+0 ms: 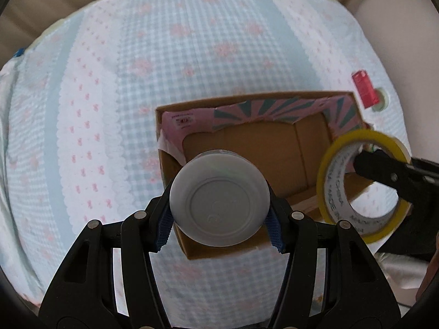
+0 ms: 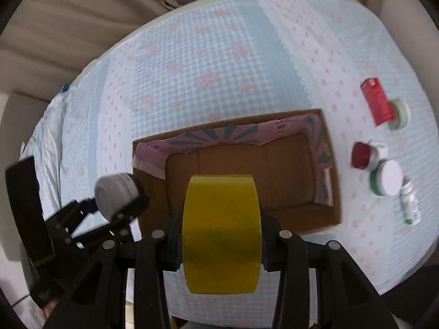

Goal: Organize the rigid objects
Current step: 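Carry the white jar and yellow tape into the cardboard box and release both, then lift both tools away from the box toward the remaining items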

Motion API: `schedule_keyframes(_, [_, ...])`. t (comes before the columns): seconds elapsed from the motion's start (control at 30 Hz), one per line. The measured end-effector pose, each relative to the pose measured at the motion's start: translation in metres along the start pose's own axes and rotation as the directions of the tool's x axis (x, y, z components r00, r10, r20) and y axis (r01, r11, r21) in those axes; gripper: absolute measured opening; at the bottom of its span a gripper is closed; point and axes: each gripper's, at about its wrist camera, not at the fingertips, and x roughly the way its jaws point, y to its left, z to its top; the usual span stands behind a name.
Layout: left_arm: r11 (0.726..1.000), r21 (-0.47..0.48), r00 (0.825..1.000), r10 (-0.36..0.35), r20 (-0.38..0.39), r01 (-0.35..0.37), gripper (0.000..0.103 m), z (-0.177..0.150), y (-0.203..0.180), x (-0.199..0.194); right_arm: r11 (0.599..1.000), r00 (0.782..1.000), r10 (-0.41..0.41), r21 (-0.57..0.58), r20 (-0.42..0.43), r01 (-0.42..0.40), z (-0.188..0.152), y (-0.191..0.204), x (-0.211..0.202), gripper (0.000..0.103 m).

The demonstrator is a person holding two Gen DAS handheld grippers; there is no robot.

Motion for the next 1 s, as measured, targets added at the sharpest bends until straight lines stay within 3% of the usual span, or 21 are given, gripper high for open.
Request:
schedule_keyframes(0.37, [0.996, 0.087, 0.996, 0.022, -0.089, -0.015, 0.053, 0.020, -0.008, 0.057, 0.994, 0.992, -0.033, 0.102, -0.122, 0.046, 0.039, -0.019, 0.085, 0.038])
schedule_keyframes(0.63, [0.988, 0.151, 0.991, 0.029, -0.127, -0.010, 0.054, 0.026, -0.028, 0.078, 0.991, 0.983, -0.051, 0.109, -0.179, 0.071, 0.045, -0.033, 0.110, 0.038])
schedule_keyframes(0.67, [0.988, 0.156, 0.991, 0.027, -0.133, -0.006, 0.056, 0.027, -0.029, 0.079, 0.990, 0.984, -0.046, 0.120, -0.175, 0.068, 0.046, -0.036, 0.111, 0.038])
schedule_keyframes(0.7, [0.987, 0.159, 0.991, 0.020, -0.129, 0.001, 0.077, 0.028, -0.030, 0.078, 0.990, 0.986, -0.035, 0.131, -0.161, 0.057, 0.046, -0.038, 0.111, 0.039])
schedule_keyframes(0.73, [0.987, 0.159, 0.993, 0.013, -0.117, 0.006, 0.102, 0.030, -0.031, 0.076, 0.988, 0.990, -0.021, 0.146, -0.141, 0.042, 0.047, -0.040, 0.109, 0.042])
schedule_keyframes(0.8, [0.988, 0.150, 0.995, -0.002, -0.100, 0.017, 0.103, 0.032, -0.031, 0.072, 0.986, 0.993, -0.014, 0.164, -0.118, 0.034, 0.048, -0.041, 0.107, 0.072])
schedule_keyframes(0.83, [0.989, 0.143, 0.995, -0.006, -0.103, 0.020, 0.103, 0.033, -0.030, 0.073, 0.985, 0.992, -0.014, 0.168, -0.123, 0.034, 0.048, -0.042, 0.107, 0.103])
schedule_keyframes(1.0, [0.992, 0.127, 0.992, 0.009, -0.123, 0.007, 0.103, 0.030, -0.026, 0.079, 0.987, 0.992, -0.018, 0.157, -0.124, 0.038, 0.048, -0.051, 0.097, 0.103])
